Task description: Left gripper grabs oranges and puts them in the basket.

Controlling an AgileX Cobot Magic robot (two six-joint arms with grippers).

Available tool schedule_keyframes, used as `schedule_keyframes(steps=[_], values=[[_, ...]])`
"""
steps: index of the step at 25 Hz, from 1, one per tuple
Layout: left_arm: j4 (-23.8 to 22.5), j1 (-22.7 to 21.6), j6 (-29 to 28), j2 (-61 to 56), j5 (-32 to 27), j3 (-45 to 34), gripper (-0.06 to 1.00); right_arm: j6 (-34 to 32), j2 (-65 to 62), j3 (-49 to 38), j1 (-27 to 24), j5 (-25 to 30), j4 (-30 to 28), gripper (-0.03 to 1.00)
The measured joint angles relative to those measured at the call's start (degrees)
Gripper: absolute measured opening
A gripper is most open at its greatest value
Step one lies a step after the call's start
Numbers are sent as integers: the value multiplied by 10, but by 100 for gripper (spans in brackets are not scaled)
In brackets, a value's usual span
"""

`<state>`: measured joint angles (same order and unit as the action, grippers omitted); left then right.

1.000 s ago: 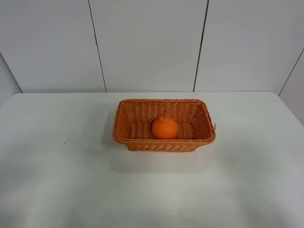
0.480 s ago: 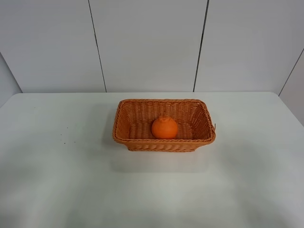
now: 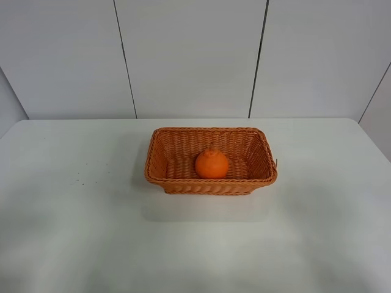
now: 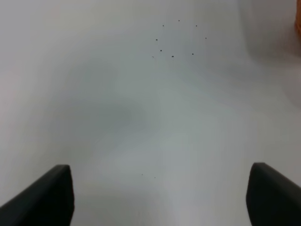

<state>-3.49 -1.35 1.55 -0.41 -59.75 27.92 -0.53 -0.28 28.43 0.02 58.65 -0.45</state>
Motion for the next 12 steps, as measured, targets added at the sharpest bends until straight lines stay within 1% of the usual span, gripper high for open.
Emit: schedule_keyframes(steps=[12], values=[[0, 0, 0, 0, 0, 0, 85, 0, 0, 0, 0, 0, 0, 69]])
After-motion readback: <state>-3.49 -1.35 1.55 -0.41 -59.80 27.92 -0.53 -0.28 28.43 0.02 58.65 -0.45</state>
